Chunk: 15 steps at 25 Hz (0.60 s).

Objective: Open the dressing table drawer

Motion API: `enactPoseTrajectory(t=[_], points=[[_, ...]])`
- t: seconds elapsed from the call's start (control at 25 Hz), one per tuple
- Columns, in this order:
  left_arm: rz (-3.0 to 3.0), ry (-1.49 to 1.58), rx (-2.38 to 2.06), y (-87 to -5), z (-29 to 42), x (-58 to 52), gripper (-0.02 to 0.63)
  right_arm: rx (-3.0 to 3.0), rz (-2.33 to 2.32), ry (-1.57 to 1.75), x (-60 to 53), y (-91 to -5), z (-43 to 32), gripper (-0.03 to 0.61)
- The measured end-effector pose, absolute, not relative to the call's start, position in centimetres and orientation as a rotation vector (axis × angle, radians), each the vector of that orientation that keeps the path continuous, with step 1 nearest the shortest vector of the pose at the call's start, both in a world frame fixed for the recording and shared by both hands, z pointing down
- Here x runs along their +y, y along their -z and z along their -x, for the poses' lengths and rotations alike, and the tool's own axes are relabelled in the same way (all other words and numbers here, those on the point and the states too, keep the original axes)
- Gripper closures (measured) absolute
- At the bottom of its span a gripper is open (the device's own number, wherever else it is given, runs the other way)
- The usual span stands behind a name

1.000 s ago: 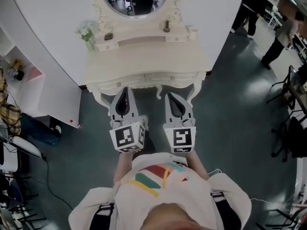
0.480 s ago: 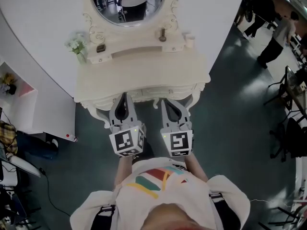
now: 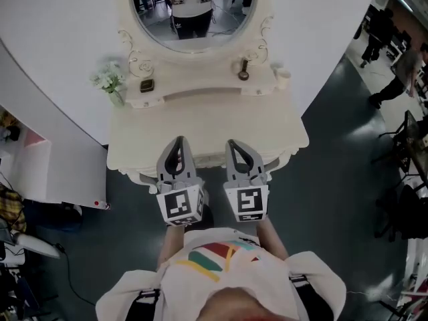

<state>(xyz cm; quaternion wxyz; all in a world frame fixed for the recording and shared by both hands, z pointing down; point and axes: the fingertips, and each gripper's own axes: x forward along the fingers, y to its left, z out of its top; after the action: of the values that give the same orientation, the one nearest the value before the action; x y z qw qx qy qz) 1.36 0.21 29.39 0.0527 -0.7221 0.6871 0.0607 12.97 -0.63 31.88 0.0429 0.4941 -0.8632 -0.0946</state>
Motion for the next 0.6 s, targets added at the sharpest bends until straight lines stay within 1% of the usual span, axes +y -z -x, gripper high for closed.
enactPoseTrajectory(t=[0.36,0.6], points=[[2.272,-0.186,2.100,-29.5,4.7,-12.9,0.603,-2.623,-1.532,0.275,-13.6,-30.1,-6.8,0.578],[2.298,-0.212,2.094,-29.1,7.6,-18.6,0.603,-2.602,-1.540,0.262,-19.1,-29.5,-3.8,0.578]])
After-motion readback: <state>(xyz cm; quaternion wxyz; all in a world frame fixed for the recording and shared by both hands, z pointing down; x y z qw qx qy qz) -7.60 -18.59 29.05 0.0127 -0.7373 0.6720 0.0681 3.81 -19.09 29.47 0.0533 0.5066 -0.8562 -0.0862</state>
